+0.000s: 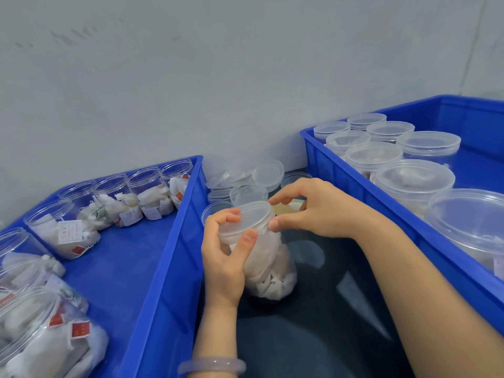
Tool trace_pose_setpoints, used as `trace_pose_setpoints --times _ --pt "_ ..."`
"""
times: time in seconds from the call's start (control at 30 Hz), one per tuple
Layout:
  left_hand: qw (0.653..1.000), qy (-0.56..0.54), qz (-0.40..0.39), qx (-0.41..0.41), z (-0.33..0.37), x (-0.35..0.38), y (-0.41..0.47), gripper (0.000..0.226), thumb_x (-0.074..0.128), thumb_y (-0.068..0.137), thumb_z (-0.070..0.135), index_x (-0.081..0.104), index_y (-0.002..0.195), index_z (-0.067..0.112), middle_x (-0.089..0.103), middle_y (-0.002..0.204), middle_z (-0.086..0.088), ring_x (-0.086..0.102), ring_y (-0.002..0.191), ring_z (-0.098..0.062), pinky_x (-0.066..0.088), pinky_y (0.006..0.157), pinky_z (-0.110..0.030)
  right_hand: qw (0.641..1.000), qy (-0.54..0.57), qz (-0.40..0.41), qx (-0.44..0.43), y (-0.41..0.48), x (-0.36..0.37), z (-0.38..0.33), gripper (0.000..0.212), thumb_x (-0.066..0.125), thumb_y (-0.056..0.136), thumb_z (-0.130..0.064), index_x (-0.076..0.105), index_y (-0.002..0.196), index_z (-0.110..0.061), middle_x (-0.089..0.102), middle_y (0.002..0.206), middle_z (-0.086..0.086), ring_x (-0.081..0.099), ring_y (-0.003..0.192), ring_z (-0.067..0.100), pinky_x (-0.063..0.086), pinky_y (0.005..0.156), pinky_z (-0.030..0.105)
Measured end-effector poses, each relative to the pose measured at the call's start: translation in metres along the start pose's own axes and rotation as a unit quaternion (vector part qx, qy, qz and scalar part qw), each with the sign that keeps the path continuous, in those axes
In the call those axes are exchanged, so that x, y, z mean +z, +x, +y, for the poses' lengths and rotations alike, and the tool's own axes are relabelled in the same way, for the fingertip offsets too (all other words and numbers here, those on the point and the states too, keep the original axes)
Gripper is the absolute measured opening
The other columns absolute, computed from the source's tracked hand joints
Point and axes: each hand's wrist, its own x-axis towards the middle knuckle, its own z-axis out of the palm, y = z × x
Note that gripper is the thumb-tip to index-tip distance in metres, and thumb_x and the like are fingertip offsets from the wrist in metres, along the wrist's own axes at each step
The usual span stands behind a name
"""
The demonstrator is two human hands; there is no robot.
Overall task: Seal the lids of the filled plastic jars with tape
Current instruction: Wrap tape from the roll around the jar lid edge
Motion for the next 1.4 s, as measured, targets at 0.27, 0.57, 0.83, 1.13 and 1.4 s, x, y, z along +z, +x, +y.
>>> trace_pose_setpoints --times 0.27,0.57,0.83,1.13,1.4 --pt "0.994 -0.059 0.069 -0.054 -0.009 0.011 -0.003 0.056 0.075 0.076 0.028 0.042 0.119 0.013 0.052 0.115 0.003 0.059 0.093 0.012 0.046 0.076 -0.008 0.996 0.031 -0.074 0.039 0.001 0.004 -0.005 0.062 0.065 0.076 -0.058 0.052 0.133 -0.037 0.057 0.125 -0.003 0.061 0.07 0.005 0.047 0.063 0.02" --pt "0.984 -0.009 0.088 -0.157 -0.006 0.023 0.0 0.088 0.056 0.05 0.071 0.045 0.126 0.028 0.051 0.105 0.029 0.048 0.079 0.032 0.037 0.061 0.005 0.997 -0.028 -0.023 0.07 0.001 0.006 -0.009 0.065 0.06 0.077 -0.065 0.06 0.128 -0.025 0.06 0.119 -0.009 0.056 0.103 0.009 0.04 0.08 0.021" --pt "0.989 -0.001 0.049 -0.138 -0.007 0.014 0.0 0.07 0.061 0.074 0.057 0.063 0.102 -0.007 0.061 0.075 -0.011 0.061 0.069 0.003 0.046 0.064 -0.011 0.995 -0.001 -0.077 0.064 -0.016 -0.017 -0.015 0.048 0.073 0.07 -0.054 0.066 0.115 -0.037 0.063 0.097 -0.026 0.057 0.073 -0.01 0.041 0.073 0.017" --pt "0.972 -0.119 -0.035 -0.201 -0.005 0.001 -0.003 0.109 0.065 0.057 0.082 0.056 0.122 -0.005 0.059 0.119 -0.031 0.054 0.115 -0.048 0.036 0.098 -0.068 0.99 0.046 -0.102 0.086 -0.008 -0.006 -0.007 0.066 0.08 0.053 -0.061 0.063 0.114 -0.041 0.057 0.122 -0.016 0.053 0.086 -0.002 0.043 0.078 0.026" --pt "0.984 -0.032 0.086 -0.152 -0.001 0.002 0.003 0.073 0.065 0.061 0.071 0.059 0.113 0.02 0.066 0.111 -0.003 0.061 0.111 -0.026 0.052 0.088 -0.035 0.994 0.034 -0.042 0.096 0.0 0.009 -0.011 0.074 0.073 0.06 -0.067 0.06 0.122 -0.03 0.055 0.13 -0.008 0.052 0.101 0.004 0.038 0.071 0.018"
